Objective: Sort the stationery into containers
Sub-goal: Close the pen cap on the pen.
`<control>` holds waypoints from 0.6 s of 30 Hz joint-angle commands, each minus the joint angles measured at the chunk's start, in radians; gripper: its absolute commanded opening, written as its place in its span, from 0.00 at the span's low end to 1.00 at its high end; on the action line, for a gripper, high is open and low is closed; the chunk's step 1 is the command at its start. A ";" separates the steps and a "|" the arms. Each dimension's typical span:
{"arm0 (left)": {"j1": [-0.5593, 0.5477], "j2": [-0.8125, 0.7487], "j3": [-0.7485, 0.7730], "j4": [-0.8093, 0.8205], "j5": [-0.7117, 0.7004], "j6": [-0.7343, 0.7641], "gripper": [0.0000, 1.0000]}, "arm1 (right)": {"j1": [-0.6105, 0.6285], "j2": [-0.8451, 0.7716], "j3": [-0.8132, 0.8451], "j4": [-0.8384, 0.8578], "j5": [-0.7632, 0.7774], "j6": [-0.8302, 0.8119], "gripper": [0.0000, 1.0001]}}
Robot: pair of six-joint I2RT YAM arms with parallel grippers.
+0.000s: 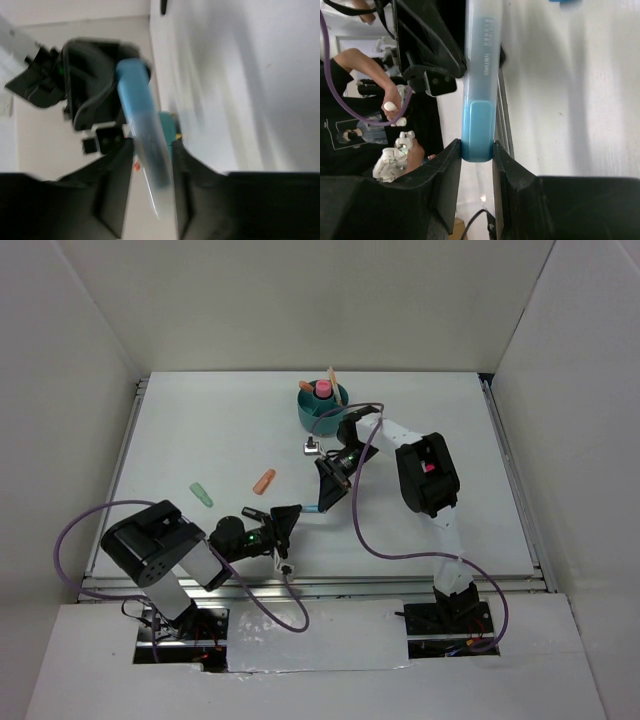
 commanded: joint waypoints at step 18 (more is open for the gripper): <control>-0.086 -0.094 0.030 0.372 0.144 -0.017 0.99 | -0.103 -0.099 -0.084 0.009 -0.266 -0.018 0.00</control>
